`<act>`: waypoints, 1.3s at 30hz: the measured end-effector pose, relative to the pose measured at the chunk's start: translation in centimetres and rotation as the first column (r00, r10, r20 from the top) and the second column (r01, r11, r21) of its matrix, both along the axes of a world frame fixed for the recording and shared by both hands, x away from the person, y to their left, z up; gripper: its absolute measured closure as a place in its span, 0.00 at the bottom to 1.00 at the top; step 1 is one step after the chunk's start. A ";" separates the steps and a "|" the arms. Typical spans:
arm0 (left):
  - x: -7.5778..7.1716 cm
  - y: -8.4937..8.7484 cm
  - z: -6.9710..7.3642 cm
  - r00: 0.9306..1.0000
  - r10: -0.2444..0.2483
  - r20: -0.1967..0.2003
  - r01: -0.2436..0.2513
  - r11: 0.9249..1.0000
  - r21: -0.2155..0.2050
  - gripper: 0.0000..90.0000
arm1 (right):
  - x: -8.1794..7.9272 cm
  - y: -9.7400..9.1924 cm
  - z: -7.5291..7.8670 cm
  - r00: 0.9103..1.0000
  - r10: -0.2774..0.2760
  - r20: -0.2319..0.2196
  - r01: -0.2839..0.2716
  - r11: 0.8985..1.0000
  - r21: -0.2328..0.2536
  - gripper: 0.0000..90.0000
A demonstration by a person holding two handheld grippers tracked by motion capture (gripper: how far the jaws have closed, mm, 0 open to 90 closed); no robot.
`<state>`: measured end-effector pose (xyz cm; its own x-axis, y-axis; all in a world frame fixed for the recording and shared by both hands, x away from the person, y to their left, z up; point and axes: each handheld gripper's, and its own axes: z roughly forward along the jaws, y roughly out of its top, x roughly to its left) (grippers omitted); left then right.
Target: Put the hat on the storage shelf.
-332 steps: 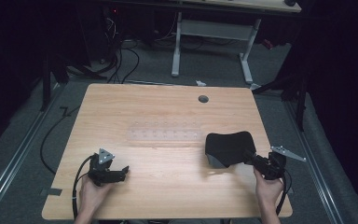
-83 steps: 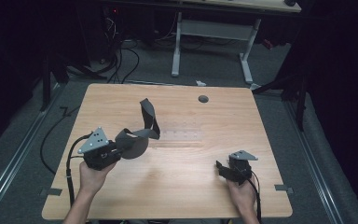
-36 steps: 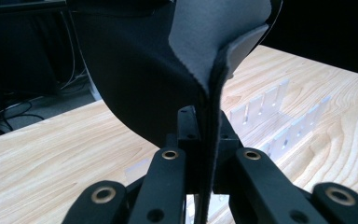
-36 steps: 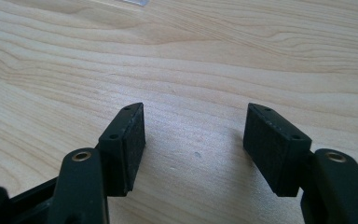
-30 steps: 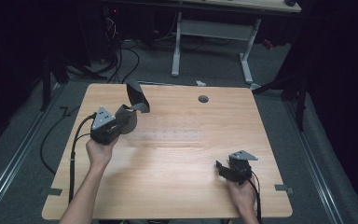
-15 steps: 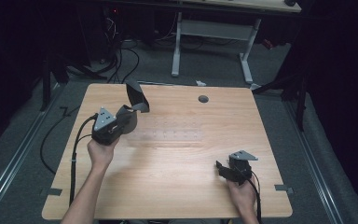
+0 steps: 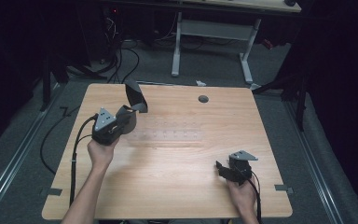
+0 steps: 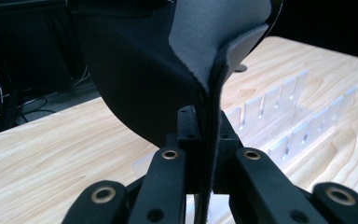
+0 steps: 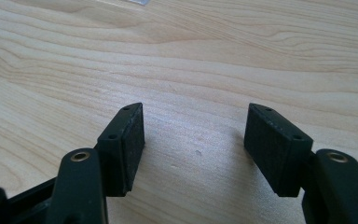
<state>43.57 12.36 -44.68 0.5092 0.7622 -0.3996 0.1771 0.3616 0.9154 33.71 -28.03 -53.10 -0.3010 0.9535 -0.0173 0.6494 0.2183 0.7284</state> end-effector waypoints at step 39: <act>-0.6 1.5 -3.2 0.985 0.038 -0.171 -0.046 0.998 -0.042 0.79 | 0.0 0.0 0.0 1.000 0.000 0.000 0.000 1.000 -0.001 0.42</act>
<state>43.00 13.81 -47.92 0.3987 0.7606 -0.5124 0.3123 0.4127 0.8557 33.71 -28.02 -53.10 -0.3009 0.9535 -0.0181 0.6492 0.2187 0.7285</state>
